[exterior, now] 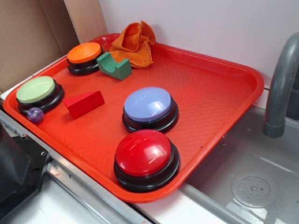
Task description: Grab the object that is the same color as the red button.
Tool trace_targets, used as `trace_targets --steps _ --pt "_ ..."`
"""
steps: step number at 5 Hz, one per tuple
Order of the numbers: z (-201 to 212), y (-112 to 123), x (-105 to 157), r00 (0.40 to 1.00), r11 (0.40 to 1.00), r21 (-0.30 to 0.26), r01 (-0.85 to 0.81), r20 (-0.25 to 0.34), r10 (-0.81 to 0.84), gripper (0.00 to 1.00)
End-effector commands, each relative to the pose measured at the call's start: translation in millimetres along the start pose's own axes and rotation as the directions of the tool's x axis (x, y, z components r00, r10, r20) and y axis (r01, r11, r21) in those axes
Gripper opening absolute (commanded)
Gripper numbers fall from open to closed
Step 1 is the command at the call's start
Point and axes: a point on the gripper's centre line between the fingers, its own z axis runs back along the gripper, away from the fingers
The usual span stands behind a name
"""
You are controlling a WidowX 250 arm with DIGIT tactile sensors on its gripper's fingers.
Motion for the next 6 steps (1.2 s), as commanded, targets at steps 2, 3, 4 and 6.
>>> trace_targets --steps 2,3,4,6 --pt "-17 8 7 0.997 0.996 0.034 0.077 -0.007 -0.077 1.00" --pt "-40 20 14 0.987 0.986 0.051 0.161 0.010 -0.162 1.00" --pt "-69 35 24 0.965 0.962 0.070 0.263 0.008 -0.264 1.00" --pt "-138 59 35 0.943 0.943 0.062 0.328 0.042 -0.331 1.00"
